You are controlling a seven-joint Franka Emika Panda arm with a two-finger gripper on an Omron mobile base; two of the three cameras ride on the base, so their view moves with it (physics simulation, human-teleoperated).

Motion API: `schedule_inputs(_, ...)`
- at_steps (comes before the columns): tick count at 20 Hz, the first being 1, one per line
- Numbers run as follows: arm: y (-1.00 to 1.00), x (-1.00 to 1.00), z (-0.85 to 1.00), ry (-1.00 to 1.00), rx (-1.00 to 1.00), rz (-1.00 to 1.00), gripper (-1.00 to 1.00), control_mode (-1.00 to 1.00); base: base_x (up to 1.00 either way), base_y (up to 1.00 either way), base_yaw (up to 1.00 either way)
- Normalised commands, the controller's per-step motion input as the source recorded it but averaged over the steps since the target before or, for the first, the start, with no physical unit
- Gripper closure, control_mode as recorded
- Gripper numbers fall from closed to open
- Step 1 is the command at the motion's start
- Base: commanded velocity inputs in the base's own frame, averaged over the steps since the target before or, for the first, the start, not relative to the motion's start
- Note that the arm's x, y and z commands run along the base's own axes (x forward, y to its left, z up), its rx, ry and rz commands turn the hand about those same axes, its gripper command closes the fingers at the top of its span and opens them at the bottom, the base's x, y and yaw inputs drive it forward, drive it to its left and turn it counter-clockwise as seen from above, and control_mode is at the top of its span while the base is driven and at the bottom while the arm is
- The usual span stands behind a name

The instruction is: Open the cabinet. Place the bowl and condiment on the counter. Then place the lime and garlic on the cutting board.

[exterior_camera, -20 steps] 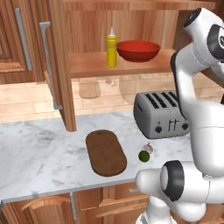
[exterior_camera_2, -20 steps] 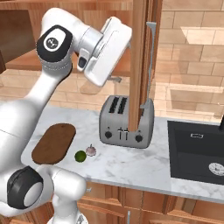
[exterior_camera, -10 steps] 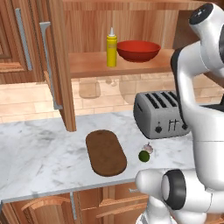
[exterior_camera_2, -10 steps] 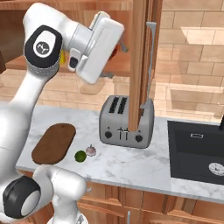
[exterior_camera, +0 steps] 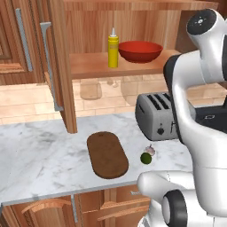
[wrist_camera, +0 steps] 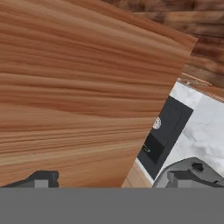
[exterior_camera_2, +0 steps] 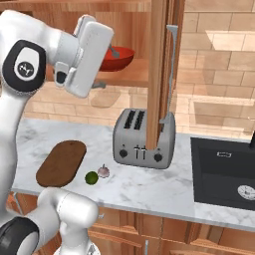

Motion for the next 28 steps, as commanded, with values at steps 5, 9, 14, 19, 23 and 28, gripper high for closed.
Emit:
schedule_inputs(5, 0.27, 0.00, 0.00, 0.00, 0.00, 0.25, -1.00, -1.00, 0.00, 0.00, 0.00)
schedule_inputs(9, 0.06, 0.00, 0.00, 0.00, 0.00, 0.28, -1.00, -1.00, 0.00, 0.00, 0.00)
schedule_inputs(14, 0.06, 0.00, 0.00, 0.00, -0.01, 0.23, -1.00, -1.00, 0.00, 0.00, 0.00)
schedule_inputs(19, 0.23, 0.00, -0.09, 0.00, -0.10, 0.21, -1.00, -1.00, 0.00, 0.00, 0.00)
schedule_inputs(23, 0.48, 0.00, -0.27, 0.00, -0.19, 0.21, -1.00, -1.00, 0.00, 0.00, 0.00)
schedule_inputs(28, 0.52, 0.00, -0.36, 0.00, -0.25, 0.16, -1.00, -1.00, 0.00, 0.00, 0.00)
